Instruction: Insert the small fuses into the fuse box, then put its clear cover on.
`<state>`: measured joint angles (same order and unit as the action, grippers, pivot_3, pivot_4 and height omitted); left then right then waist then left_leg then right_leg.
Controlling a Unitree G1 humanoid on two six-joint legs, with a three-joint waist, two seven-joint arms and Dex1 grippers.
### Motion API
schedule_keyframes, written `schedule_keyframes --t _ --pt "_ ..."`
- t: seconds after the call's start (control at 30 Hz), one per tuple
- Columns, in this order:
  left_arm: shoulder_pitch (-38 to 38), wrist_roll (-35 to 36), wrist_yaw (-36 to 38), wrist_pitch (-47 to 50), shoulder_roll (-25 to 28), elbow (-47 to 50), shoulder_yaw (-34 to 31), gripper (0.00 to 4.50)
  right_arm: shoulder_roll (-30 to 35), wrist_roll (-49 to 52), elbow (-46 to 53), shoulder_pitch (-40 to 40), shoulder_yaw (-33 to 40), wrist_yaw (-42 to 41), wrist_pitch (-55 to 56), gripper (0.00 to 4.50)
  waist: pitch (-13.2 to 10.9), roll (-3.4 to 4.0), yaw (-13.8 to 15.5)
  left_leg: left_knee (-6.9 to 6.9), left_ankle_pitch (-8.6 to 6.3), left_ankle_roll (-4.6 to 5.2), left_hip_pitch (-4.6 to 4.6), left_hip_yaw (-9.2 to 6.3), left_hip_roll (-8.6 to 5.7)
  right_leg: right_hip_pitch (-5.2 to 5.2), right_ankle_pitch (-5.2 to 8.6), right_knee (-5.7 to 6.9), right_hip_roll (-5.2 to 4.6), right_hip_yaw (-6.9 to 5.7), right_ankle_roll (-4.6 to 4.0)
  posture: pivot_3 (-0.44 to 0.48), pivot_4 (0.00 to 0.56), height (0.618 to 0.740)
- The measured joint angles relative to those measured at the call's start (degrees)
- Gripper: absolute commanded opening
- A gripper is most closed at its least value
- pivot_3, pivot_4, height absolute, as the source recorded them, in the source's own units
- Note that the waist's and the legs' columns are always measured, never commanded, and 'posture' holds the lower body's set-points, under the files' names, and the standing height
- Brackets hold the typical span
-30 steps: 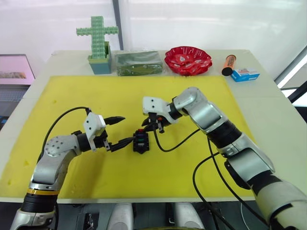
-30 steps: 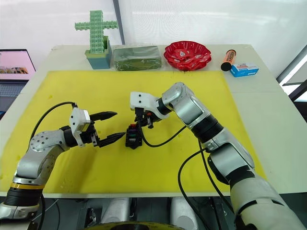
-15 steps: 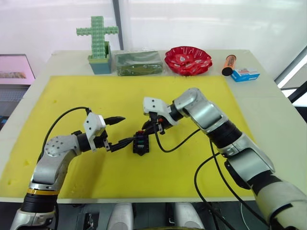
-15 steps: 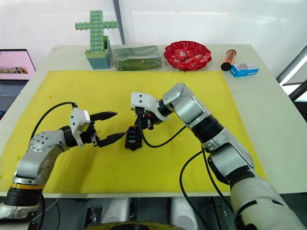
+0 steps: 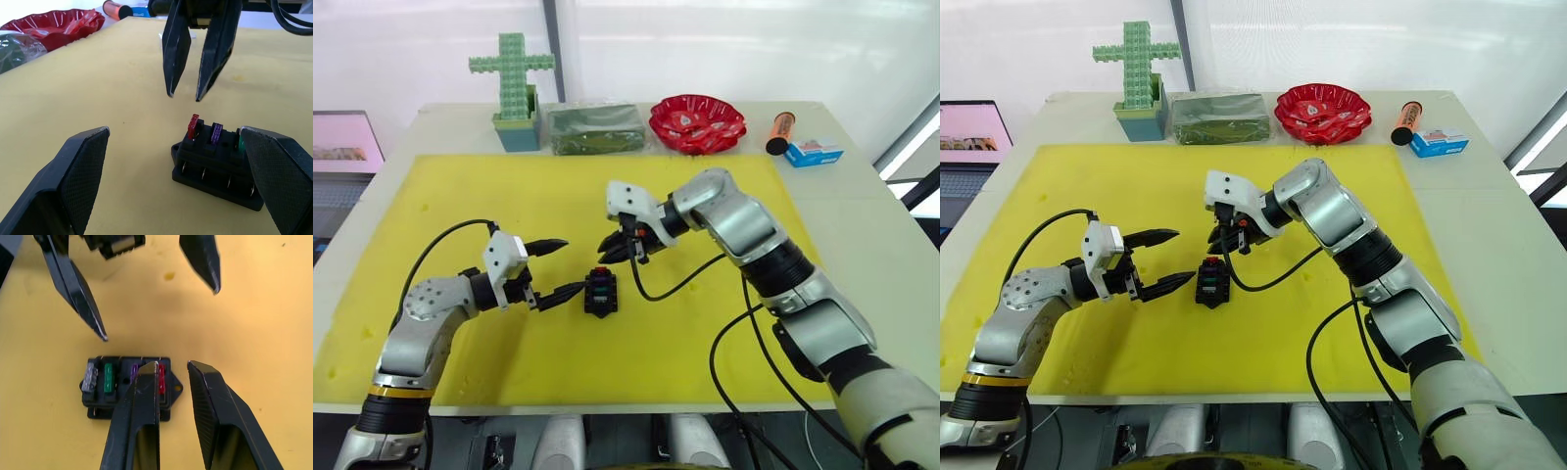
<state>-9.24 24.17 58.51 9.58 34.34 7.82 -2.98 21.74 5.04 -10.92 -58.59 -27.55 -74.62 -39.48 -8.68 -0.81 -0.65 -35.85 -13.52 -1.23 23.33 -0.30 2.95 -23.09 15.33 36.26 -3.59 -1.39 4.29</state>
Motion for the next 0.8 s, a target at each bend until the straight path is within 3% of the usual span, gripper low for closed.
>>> schedule_keyframes --t 0.8 --pt "0.2 0.0 0.3 -0.3 0.0 -0.3 0.0 4.5 0.0 -0.3 0.0 2.4 -1.5 1.6 1.0 0.02 0.0 0.0 0.0 0.0 0.0 0.0 0.0 0.0 0.0 0.0 0.0 0.0 0.0 0.0 0.0 0.0 0.15 0.74"
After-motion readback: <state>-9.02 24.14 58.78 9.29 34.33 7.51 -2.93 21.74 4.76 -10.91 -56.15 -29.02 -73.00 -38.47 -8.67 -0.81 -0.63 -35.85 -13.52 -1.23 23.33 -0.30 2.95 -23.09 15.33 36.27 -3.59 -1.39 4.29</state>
